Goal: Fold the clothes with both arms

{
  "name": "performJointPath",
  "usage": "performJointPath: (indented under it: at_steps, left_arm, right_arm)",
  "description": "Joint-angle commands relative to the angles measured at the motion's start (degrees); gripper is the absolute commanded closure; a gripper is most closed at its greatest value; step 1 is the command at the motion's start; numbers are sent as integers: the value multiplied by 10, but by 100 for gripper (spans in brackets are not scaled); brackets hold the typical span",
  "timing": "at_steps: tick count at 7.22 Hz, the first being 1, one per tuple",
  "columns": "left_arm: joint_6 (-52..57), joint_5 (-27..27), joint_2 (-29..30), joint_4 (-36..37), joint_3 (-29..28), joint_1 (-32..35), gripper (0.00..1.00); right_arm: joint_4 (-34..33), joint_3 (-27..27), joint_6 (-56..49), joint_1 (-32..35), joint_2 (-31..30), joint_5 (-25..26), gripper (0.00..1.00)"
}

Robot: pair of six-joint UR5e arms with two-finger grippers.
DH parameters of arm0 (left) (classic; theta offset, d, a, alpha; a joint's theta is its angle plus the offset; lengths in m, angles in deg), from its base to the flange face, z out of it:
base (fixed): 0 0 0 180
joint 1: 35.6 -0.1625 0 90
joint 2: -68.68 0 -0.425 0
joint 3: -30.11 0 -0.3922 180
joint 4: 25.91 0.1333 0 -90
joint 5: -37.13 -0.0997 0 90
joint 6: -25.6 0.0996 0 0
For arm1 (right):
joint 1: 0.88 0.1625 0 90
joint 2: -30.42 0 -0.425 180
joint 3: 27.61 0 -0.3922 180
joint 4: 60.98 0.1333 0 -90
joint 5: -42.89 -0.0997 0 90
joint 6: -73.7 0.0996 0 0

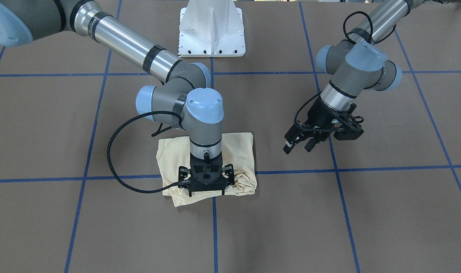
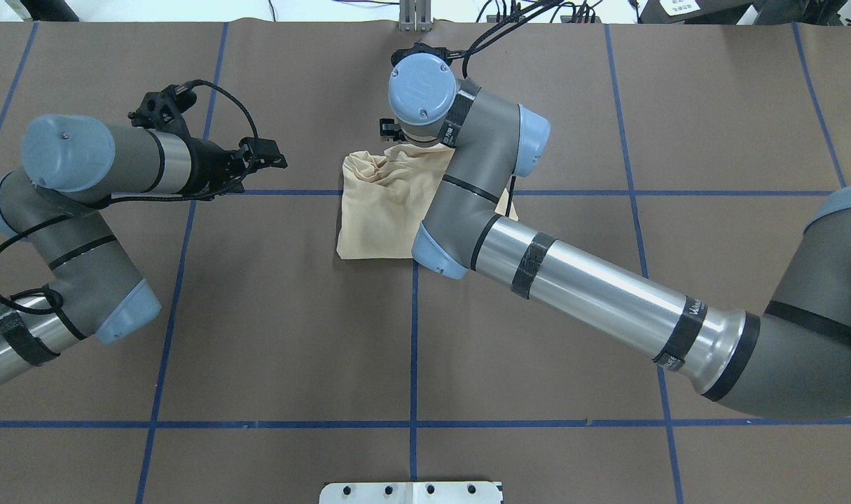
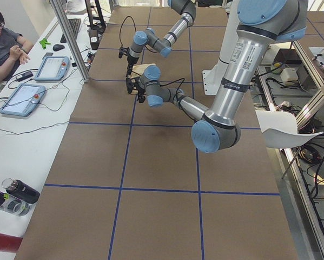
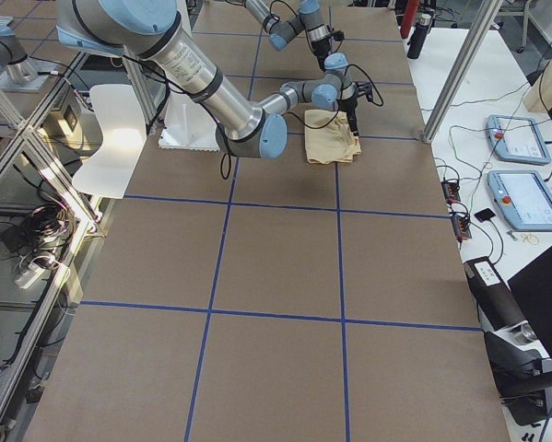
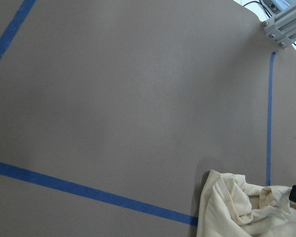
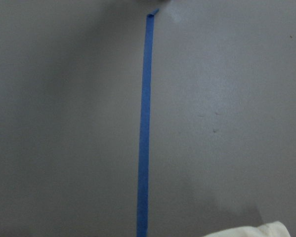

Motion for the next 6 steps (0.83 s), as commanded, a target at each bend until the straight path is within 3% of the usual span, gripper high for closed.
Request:
performJointPath:
  at_steps: [1, 3, 4, 6]
  left_arm:
    - [0, 1, 0, 4, 8, 4, 0]
    - [1, 2, 0, 4, 13, 6, 0]
    - [0, 2, 0, 4, 12, 6, 0]
    - [0, 2, 1, 4, 12, 5, 0]
  right_arm:
    - [17, 3, -3, 9, 8, 7, 2]
    - [12, -10, -11, 9, 1, -15, 2]
    - [8, -55, -12, 6, -29, -39, 2]
    - [-89, -133, -12, -12, -61, -49, 1]
